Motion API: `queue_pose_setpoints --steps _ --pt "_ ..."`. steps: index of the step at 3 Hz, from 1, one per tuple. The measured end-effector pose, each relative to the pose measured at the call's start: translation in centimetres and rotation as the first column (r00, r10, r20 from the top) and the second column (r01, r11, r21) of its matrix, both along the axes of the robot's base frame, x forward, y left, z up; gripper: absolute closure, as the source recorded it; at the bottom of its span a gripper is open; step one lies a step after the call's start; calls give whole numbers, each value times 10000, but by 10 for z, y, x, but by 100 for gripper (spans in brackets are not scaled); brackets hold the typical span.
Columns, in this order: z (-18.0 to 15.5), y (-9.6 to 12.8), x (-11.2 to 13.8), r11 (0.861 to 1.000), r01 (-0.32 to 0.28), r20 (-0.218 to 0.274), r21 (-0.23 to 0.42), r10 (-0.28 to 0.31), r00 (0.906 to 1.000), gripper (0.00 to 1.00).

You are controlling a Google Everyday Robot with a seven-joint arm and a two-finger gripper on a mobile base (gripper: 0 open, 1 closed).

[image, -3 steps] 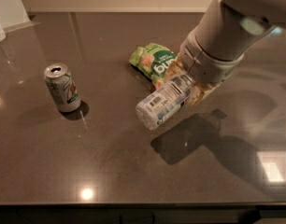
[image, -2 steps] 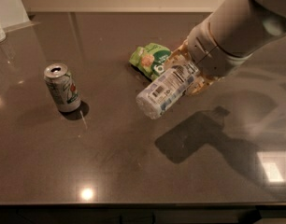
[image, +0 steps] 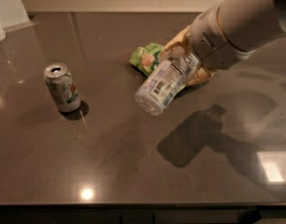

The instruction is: Place blue plastic bottle upright

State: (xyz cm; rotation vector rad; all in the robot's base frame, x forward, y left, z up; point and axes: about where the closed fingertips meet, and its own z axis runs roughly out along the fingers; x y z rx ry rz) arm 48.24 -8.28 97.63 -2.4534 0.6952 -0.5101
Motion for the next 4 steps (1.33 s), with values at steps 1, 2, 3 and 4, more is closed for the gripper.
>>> queue_pose_setpoints --steps 1,2,3,4 --pt "0 0 0 10000 2 5 -20 -2 10000 100" --pt "9 -1 5 9978 -362 651 -547 398 9971 100" --pt "22 -1 12 9878 -1096 1605 -1103 1265 9789 100" --pt "30 -1 18 9644 -2035 2523 -1689 2419 9369 100"
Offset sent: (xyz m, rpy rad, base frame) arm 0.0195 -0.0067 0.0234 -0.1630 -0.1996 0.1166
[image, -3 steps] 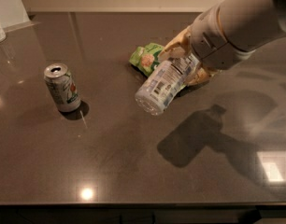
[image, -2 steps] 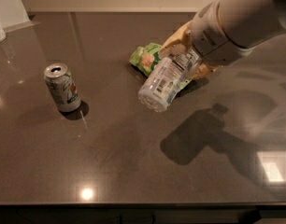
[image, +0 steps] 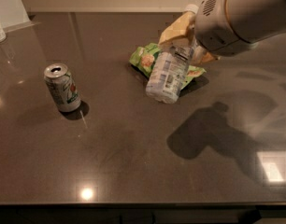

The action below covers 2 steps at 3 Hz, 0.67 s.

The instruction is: Place blue plastic bottle upright

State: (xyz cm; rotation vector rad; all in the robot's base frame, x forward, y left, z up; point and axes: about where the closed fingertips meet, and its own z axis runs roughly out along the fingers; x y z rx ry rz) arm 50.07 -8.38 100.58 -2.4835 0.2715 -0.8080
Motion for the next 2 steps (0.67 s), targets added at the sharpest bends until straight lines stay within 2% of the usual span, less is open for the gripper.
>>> queue_pose_setpoints --steps 1,2 --pt "-7 1 1 9947 -953 786 -397 982 9921 100" --pt "-14 1 3 9839 -1724 1416 -468 1774 9739 100"
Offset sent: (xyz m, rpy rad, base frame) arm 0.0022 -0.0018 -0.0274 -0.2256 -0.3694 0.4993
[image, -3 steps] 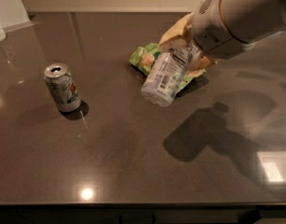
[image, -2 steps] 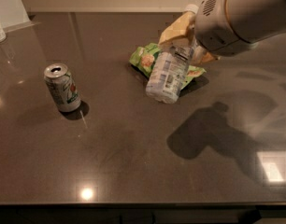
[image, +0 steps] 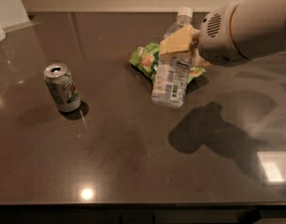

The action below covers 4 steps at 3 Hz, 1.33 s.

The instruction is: Place blue plastic bottle upright

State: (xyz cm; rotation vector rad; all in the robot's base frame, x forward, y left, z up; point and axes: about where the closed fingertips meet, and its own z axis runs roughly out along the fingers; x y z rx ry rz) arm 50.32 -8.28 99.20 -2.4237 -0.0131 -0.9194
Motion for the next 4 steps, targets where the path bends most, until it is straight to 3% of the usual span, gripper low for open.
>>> queue_pose_setpoints --steps 1,2,3,4 --pt "-2 0 -3 9954 -912 440 278 899 9950 100" --pt "-1 2 -11 9796 -2009 1016 72 1992 9747 100" --pt "1 4 -12 9665 -2501 1473 -571 2559 9554 100" --pt "1 4 -12 9665 -2502 1475 -576 2561 9553 100"
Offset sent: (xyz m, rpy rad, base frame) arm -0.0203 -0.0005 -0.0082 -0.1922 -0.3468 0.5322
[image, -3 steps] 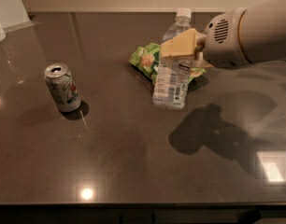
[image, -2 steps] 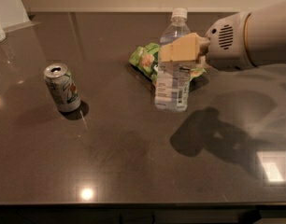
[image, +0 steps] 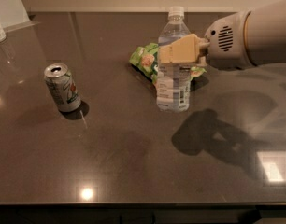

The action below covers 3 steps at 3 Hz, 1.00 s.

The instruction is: Place blue plastic bottle upright

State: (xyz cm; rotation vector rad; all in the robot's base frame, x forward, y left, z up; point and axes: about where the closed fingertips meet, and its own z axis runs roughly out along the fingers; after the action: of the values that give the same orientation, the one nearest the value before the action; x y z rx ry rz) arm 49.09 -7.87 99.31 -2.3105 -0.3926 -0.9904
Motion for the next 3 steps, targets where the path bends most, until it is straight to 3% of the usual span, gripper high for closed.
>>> queue_pose_setpoints --steps 1,2,3 --pt "-1 3 -4 9994 -354 214 65 352 9991 100" --pt "-5 9 -11 9922 -1197 703 339 1171 9906 100" --pt "-10 13 -22 9744 -2213 1448 385 2137 9661 100"
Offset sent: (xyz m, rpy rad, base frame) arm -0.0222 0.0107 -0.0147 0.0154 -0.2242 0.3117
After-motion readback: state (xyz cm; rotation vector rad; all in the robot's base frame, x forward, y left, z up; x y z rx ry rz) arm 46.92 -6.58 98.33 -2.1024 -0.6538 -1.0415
